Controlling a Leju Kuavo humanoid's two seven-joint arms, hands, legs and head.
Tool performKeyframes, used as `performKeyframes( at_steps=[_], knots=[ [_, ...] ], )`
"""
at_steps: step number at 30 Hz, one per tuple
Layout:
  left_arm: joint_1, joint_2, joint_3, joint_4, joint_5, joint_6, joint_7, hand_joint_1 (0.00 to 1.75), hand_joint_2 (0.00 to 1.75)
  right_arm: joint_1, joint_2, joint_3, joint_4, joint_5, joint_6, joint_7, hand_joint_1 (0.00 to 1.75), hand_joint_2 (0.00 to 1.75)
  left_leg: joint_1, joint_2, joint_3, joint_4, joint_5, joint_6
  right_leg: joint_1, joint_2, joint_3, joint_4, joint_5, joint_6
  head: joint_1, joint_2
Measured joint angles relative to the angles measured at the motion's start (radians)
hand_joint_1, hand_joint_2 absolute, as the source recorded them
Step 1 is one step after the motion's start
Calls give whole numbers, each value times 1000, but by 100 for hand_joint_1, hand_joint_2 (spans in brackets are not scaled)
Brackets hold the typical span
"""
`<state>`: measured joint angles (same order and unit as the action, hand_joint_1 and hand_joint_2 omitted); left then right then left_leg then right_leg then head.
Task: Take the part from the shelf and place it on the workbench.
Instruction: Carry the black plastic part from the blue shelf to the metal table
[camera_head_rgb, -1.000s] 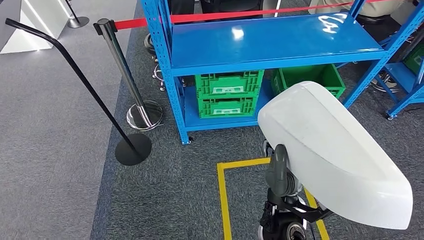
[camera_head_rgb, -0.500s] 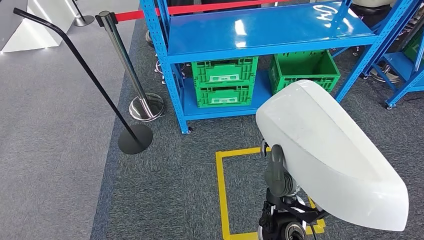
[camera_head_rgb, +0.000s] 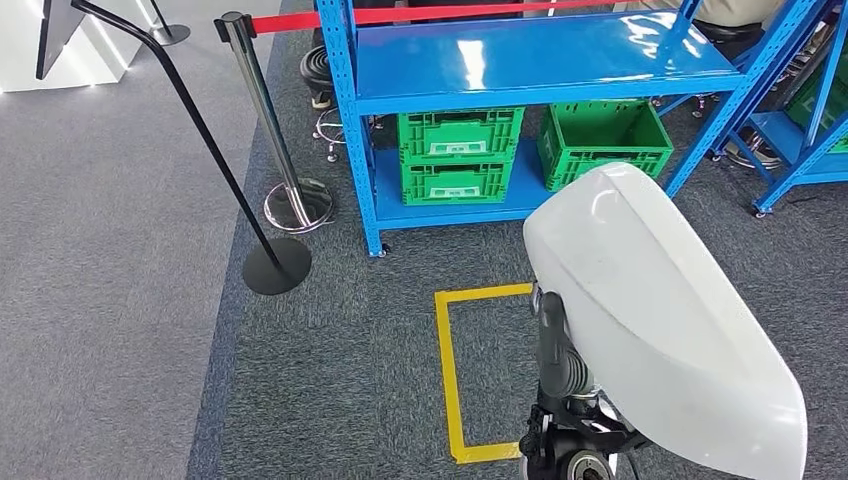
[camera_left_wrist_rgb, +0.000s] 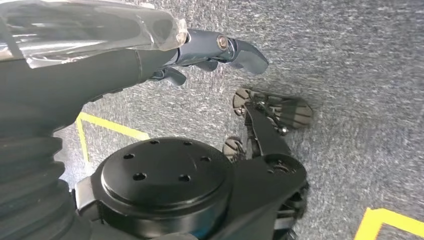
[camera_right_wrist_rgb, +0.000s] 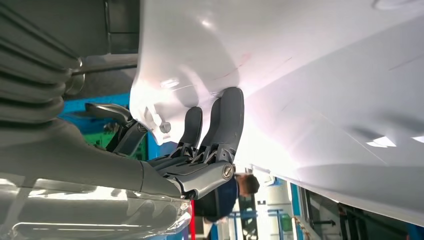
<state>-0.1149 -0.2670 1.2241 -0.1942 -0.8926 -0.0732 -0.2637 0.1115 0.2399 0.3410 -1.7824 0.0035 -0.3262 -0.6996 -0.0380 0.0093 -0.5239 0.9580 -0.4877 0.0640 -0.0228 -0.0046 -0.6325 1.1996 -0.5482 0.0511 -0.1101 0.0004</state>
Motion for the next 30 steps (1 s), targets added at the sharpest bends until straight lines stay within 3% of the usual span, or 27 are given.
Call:
performKeyframes(
  at_steps=[2, 3, 6, 8, 11, 12, 13, 14, 15, 17, 19, 21, 23, 25, 27, 28, 29, 30],
  knots=[
    [0, -2, 0, 0, -1, 0, -1, 0, 175, 0, -2, 6, -4, 14, -20, 0, 175, 0, -3, -1, -18, 26, -2, -3, 4, 0, 80, -126, 22, -13, 0, 0],
    [0, -3, -1, 0, -1, 0, -2, 0, 175, 0, -4, 8, -6, 18, -28, 0, 175, 0, -5, -2, -26, 37, -3, -6, 6, 0, 97, -160, 25, -19, -1, 0],
    [1, -3, -1, 0, -3, -1, -5, 0, 175, 2, -7, 16, -8, 23, -45, 0, 175, 0, -7, -3, -38, 49, 0, -12, 6, 0, 94, -171, 32, -33, 0, 0],
    [2, -3, -1, 0, -4, 0, -7, 0, 175, 0, -8, 21, -7, 24, -55, 0, 175, 0, -5, -7, -50, 75, -22, -25, -4, -2, 91, -174, 40, -42, -1, 0],
    [2, -3, -2, 0, -7, 0, -8, 0, 175, -2, -9, 28, -4, 31, -74, 0, 175, 0, 17, -10, -124, 242, -119, -57, -14, -3, 79, -175, 49, -45, -5, 0],
    [2, -2, -2, 0, -8, 0, -8, 0, 175, -2, -11, 29, -2, 36, -81, 0, 175, 0, 27, -9, -148, 298, -141, -64, -17, -1, 75, -174, 53, -42, -5, 0],
    [3, -2, -2, 0, -9, 0, -8, 0, 175, -2, -13, 31, 0, 41, -88, 0, 175, 0, 34, -9, -158, 324, -145, -69, -19, 1, 71, -174, 55, -38, -5, 0],
    [3, -2, -2, 0, -10, 0, -8, 0, 175, -2, -14, 32, 1, 45, -94, 0, 175, 0, 40, -10, -145, 306, -128, -72, -21, 5, 68, -174, 58, -35, -5, 0],
    [4, -2, -2, 0, -11, 0, -8, 0, 175, -3, -15, 33, 2, 48, -99, 0, 175, 0, 44, -13, -113, 253, -98, -72, -23, 10, 67, -175, 61, -31, -5, 0],
    [4, -1, -3, 0, -13, 1, -9, 0, 175, -6, -16, 37, 3, 50, -108, 0, 175, 0, 47, -43, -28, 103, -40, -68, -28, 21, 67, -176, 67, -22, -4, 0],
    [4, 1, -3, 0, -15, 1, -9, 0, 175, -8, -16, 41, 3, 50, -115, 0, 175, 0, 41, -68, 14, 24, -24, -61, -36, 34, 63, -180, 76, -8, -6, 0],
    [4, 2, -3, 0, -17, 1, -10, 0, 175, -8, -16, 44, 2, 53, -123, 0, 175, 0, 31, -58, 15, 11, -19, -52, -43, 49, 59, -191, 88, 10, -9, 0],
    [4, 3, -3, 0, -18, 1, -11, 0, 175, -8, -17, 47, 2, 60, -134, 0, 175, 0, 30, -37, 21, -12, 0, -36, -41, 45, 48, -180, 81, 18, -9, 0],
    [4, 4, -3, -1, -20, 1, -12, 0, 175, -10, -21, 49, 1, 66, -142, 0, 175, 0, 31, -14, 24, -31, 16, -23, -33, 28, 5, -94, 28, 12, -2, 0],
    [4, 4, -4, 0, -21, 0, -12, 0, 175, -9, -26, 50, 1, 66, -144, 0, 175, 0, 26, 7, 16, -28, 18, -19, -25, 21, -49, 32, -33, 9, 4, 0],
    [5, 4, -4, 0, -21, 0, -12, 0, 175, -7, -29, 50, 2, 65, -145, 1, 175, 0, 24, 17, 11, -23, 17, -19, -22, 20, -60, 66, -42, 9, 5, 0],
    [5, 4, -4, 0, -21, 0, -12, 0, 175, -6, -32, 50, 2, 64, -144, 1, 175, 0, 24, 27, 6, -16, 15, -20, -21, 17, -53, 66, -34, 10, 5, 0],
    [5, 3, -4, 0, -21, 0, -12, 0, 175, -6, -34, 50, 2, 64, -144, 1, 175, 0, 26, 37, 1, -6, 12, -23, -21, 9, -27, 26, -12, 12, 5, 0]
  ],
)
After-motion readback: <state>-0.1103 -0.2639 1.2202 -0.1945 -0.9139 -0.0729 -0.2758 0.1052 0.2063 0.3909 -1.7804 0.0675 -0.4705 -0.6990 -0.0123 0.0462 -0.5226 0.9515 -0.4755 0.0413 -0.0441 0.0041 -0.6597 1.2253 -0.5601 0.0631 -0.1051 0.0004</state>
